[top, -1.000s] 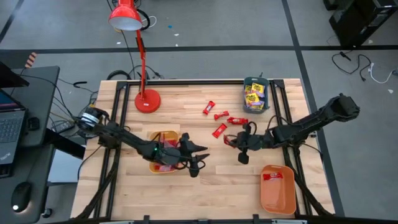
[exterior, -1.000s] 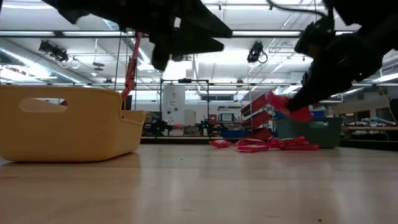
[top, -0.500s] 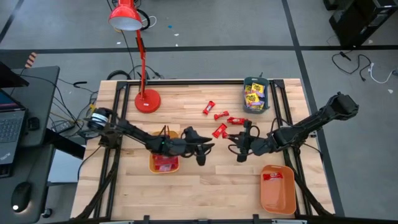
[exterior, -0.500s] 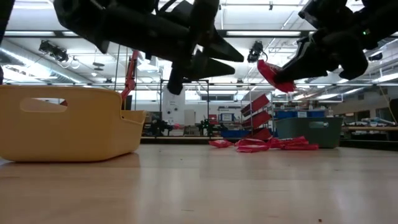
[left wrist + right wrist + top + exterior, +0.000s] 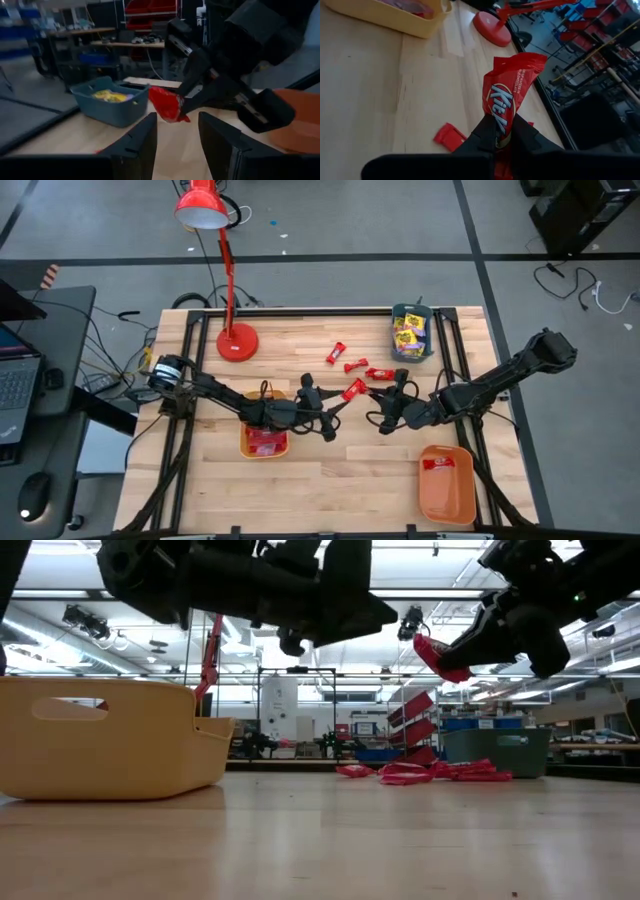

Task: Sort candy
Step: Put the red chocolate into the orange bin

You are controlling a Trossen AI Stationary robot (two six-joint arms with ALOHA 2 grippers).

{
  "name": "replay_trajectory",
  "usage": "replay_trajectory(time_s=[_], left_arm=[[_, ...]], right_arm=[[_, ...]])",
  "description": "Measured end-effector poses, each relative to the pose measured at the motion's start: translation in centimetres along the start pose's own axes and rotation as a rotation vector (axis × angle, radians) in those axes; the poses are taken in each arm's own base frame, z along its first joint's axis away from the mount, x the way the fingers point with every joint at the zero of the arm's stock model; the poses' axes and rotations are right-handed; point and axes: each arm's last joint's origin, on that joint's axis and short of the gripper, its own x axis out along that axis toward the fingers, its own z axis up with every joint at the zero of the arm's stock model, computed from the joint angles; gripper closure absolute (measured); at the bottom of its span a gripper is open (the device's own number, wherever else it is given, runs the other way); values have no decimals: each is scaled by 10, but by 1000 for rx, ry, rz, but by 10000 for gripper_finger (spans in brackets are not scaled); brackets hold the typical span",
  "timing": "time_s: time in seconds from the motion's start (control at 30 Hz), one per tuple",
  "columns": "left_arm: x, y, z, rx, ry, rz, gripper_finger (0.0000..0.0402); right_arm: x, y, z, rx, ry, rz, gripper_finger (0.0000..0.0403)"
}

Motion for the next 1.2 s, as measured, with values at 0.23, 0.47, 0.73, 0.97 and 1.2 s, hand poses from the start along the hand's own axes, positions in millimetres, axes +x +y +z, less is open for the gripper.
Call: replay_trajectory(time_s=[0.23,0.47,0.73,0.97,1.2], left_arm=[[13,1,15,31,-30,16,220],[23,14,18,-95,-31,62,200],[25,18,16,-121,-10,57,198],[27,16,12,-137,-6,25,198],[39,11,-2,-126,12,27,198]], right_arm=[[2,-3,0,-26,8,-27,379],[4,-5,0,-18,13,-37,379],[6,-8,-1,5,21,-48,379],[9,-11,-2,33,30,-62,377],[9,-11,-2,29,31,-62,377]])
